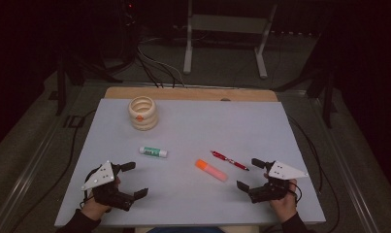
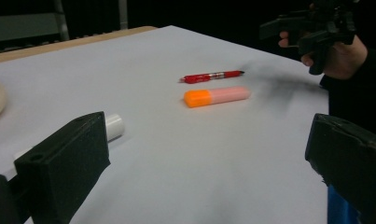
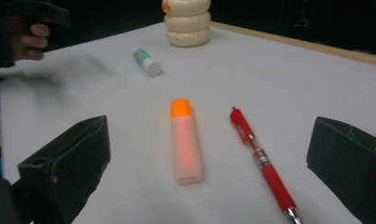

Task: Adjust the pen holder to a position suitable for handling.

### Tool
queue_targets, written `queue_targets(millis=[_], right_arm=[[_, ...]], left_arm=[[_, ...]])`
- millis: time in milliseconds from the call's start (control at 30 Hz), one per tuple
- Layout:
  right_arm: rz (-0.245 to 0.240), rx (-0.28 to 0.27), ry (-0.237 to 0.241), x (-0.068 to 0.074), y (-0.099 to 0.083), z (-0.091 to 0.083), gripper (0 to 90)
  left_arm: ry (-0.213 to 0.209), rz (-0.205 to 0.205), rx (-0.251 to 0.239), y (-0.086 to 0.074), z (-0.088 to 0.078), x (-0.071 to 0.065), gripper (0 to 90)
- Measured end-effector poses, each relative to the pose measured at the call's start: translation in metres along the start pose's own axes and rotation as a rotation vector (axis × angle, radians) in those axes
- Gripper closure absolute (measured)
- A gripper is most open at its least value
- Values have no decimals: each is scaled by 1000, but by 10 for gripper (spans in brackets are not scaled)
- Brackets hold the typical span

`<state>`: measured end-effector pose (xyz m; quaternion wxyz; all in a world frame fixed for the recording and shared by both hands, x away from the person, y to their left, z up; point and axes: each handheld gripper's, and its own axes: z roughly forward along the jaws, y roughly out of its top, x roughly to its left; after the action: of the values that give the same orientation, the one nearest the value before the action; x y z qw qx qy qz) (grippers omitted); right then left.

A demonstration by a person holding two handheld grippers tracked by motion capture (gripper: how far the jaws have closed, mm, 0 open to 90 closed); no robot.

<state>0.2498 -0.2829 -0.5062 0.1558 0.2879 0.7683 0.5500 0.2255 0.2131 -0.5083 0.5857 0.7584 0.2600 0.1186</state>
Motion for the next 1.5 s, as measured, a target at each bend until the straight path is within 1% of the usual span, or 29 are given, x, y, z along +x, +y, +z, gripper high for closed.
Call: queue_targets(millis=[33,133,233,367,433,467,533,567,600,633,700,767,867,900,933,967,1000,1067,1133,1167,1267,1333,1367,1433,1467,1500], right_arm=[[6,-3,2,-1,0,-1,0],[17,-12,4,-2,2,-3,0],[24,-9,6,-3,2,-3,0],[20,-3,7,-2,2,-2,0],[17,-10,8,-1,3,-1,0],[14,-14,5,0,3,-1,0],[4,-17,2,2,4,-2,0],[-2,-18,0,3,5,-2,0],[-6,-20,2,3,5,-2,0],[-3,-22,7,4,5,-2,0],[-10,-23,6,6,6,-2,0],[-7,-25,15,7,6,-1,0],[-7,-26,17,8,6,0,0],[-7,-26,17,8,6,0,0],[-8,-27,24,8,6,0,0],[-13,-28,21,9,7,0,0],[-13,-31,23,10,7,0,0],[-19,-35,18,11,8,-1,0],[-20,-38,18,12,8,-1,0],[-24,-43,24,13,9,-1,0],[-22,-44,35,13,9,-1,0],[-27,-40,34,14,9,-1,0],[-29,-42,35,14,9,-1,0],[-30,-43,33,14,9,-1,0],[-30,-43,33,14,9,-1,0],[-30,-43,33,14,9,-1,0]], left_arm=[[7,5,1,0,0,0,2],[9,1,3,-1,0,1,2],[9,0,5,-1,0,2,2],[9,7,18,-1,2,2,2],[1,12,27,-1,2,1,2],[-10,14,35,-1,3,0,3],[-45,23,67,2,3,-2,2],[-52,22,71,4,3,-4,2],[-52,27,71,6,3,-5,2],[-63,29,67,8,3,-7,2],[-87,18,57,13,3,-8,2],[-102,24,50,19,3,-9,2],[-80,50,43,29,2,-10,2],[-80,50,43,29,2,-10,2],[-73,52,30,35,1,-8,2],[-71,54,23,37,1,-7,2],[-59,57,11,40,0,-6,2],[-53,50,-2,47,-1,-2,2],[-53,50,-2,47,-1,-2,2],[-23,44,-14,59,-3,6,2],[-14,29,-30,68,-5,14,3],[7,27,-44,74,-6,19,3],[4,15,-53,76,-6,22,2],[30,16,-57,81,-6,27,2],[31,13,-57,84,-6,30,2],[31,13,-57,84,-6,30,3]])
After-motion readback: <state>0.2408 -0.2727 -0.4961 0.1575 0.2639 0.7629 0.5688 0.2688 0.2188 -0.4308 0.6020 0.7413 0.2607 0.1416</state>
